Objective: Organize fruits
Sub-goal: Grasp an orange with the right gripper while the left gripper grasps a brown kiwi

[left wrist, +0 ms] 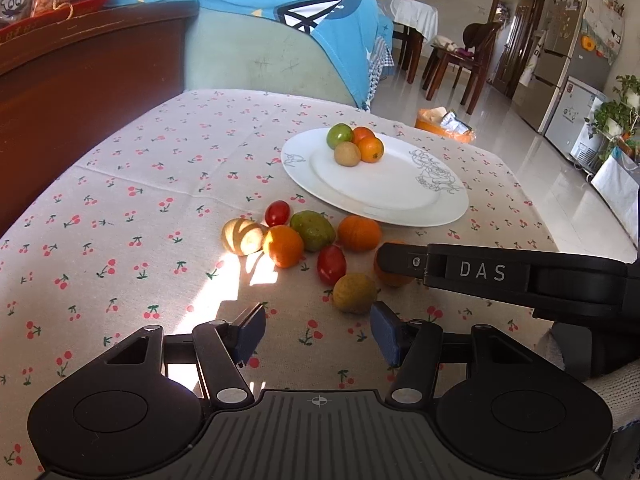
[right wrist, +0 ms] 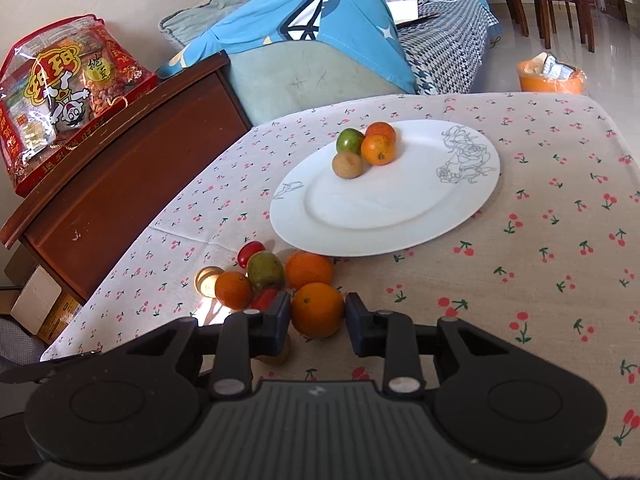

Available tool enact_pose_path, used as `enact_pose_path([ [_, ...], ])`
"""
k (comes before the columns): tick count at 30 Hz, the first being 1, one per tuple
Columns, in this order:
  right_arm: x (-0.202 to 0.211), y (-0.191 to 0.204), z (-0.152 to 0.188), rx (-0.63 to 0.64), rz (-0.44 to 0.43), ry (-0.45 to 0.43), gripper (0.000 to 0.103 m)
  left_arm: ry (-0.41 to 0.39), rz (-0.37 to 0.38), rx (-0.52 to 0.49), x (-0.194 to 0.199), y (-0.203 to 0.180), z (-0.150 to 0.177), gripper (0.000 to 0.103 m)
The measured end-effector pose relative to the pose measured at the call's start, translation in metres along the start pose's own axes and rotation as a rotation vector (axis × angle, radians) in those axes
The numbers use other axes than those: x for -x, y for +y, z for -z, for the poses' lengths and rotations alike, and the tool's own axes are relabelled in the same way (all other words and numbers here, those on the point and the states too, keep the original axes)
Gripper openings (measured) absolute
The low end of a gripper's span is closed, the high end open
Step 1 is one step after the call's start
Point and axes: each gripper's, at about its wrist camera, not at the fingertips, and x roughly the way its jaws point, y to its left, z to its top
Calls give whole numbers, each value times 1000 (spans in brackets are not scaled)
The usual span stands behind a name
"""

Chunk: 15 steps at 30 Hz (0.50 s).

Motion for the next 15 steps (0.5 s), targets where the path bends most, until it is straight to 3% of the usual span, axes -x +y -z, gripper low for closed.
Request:
enact_pose_path([
  [15, 16, -22, 3, -54, 81, 1, 31, 2, 30, -23, -22, -19, -7, 49],
])
